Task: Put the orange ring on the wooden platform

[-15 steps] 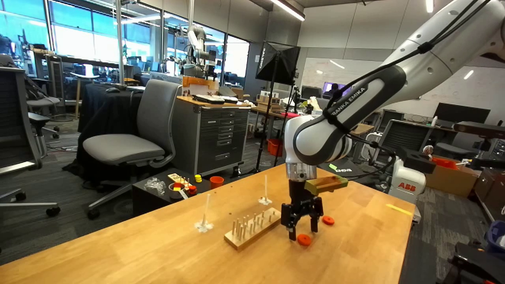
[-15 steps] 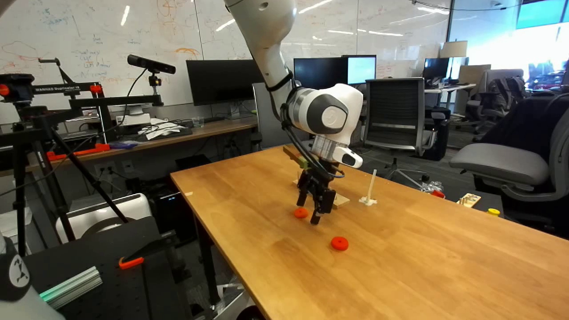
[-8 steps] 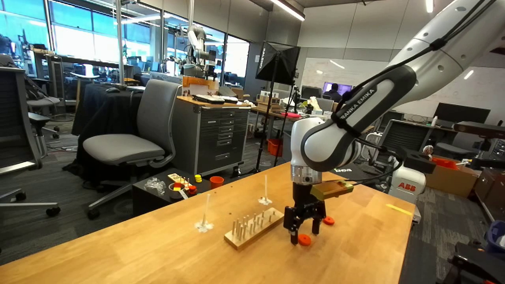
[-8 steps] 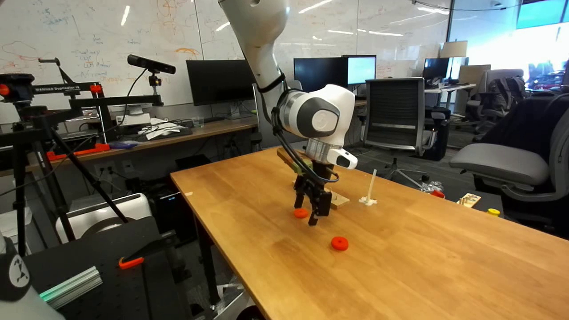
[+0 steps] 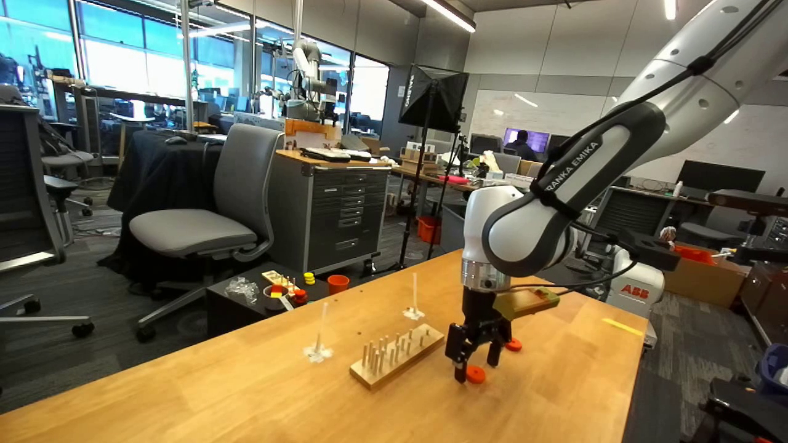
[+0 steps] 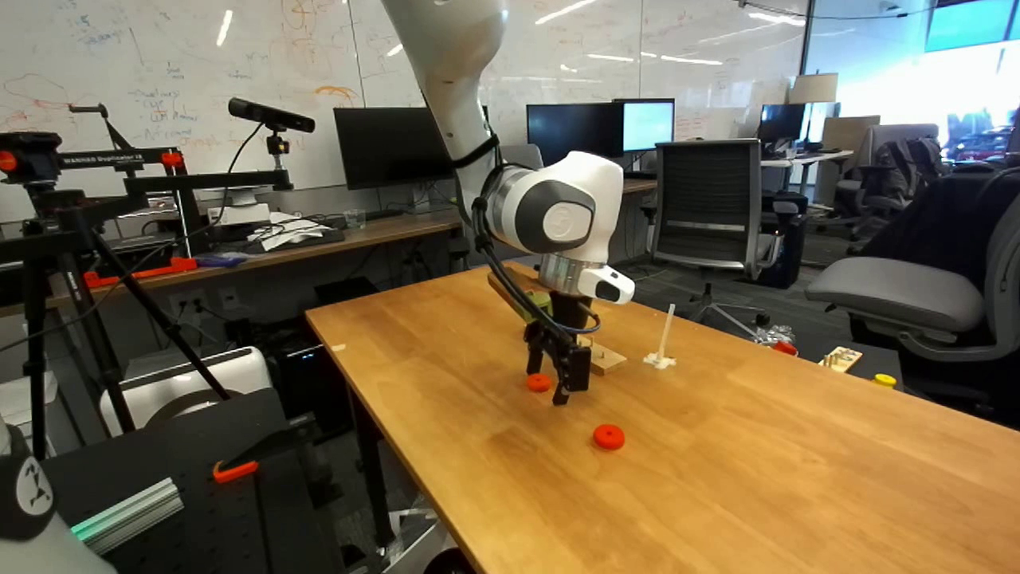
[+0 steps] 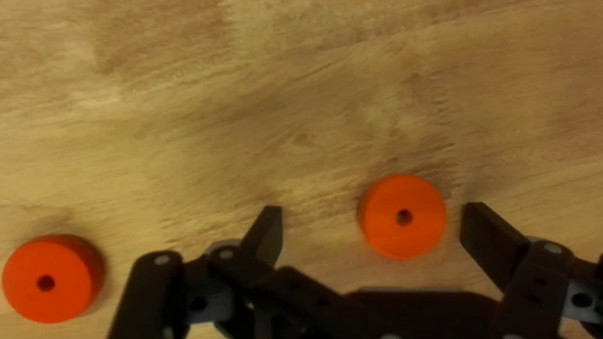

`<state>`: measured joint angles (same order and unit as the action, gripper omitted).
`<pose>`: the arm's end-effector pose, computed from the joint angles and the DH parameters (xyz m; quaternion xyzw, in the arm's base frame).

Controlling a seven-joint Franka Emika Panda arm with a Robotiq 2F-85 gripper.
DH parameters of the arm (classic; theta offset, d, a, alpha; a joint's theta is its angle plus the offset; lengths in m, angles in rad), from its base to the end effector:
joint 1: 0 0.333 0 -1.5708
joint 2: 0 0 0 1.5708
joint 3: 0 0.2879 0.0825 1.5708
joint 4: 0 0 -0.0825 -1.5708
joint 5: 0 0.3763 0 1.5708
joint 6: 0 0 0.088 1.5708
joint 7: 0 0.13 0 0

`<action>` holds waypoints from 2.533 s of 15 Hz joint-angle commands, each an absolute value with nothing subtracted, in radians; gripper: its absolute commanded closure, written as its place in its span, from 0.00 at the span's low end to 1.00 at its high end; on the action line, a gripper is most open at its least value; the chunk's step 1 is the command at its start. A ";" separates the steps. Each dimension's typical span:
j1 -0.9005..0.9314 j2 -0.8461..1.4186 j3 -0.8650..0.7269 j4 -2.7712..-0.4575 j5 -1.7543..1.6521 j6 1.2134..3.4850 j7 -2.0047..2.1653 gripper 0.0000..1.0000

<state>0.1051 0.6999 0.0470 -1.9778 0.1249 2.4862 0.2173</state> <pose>0.5457 0.0871 0.0566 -0.9902 0.0892 0.1030 0.0303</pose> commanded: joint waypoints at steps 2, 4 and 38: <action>0.125 0.649 0.044 -2.080 0.118 2.565 0.216 0.00; 0.142 0.632 0.034 -2.110 0.104 2.589 0.230 0.00; 0.178 0.560 -0.008 -2.132 0.081 2.599 0.334 0.00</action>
<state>0.1687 0.5609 0.0058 -2.1517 0.0897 2.6242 0.3111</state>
